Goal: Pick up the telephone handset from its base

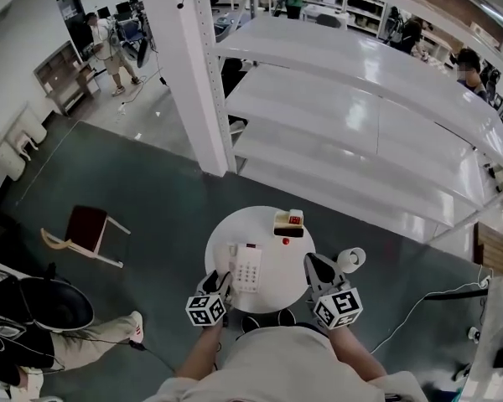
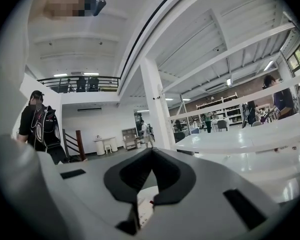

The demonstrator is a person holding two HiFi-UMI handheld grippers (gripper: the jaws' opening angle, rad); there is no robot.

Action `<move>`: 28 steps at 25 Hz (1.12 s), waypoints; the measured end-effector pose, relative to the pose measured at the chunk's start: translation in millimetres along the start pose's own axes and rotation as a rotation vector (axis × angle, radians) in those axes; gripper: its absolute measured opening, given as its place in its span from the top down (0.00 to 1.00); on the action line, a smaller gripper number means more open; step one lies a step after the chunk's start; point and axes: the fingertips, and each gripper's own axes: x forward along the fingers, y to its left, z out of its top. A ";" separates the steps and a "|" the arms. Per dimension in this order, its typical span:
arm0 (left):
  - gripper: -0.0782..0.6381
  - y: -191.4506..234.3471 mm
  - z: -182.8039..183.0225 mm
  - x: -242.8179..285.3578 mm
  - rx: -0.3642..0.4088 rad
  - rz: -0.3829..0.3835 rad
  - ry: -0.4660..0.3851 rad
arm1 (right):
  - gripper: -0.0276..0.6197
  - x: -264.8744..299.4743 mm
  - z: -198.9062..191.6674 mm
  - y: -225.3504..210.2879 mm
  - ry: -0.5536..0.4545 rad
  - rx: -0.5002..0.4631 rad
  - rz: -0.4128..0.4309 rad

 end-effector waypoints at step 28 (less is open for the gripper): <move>0.62 -63.6 182.0 -109.4 0.184 -0.016 -0.497 | 0.94 28.4 27.3 25.9 -0.074 -0.018 0.114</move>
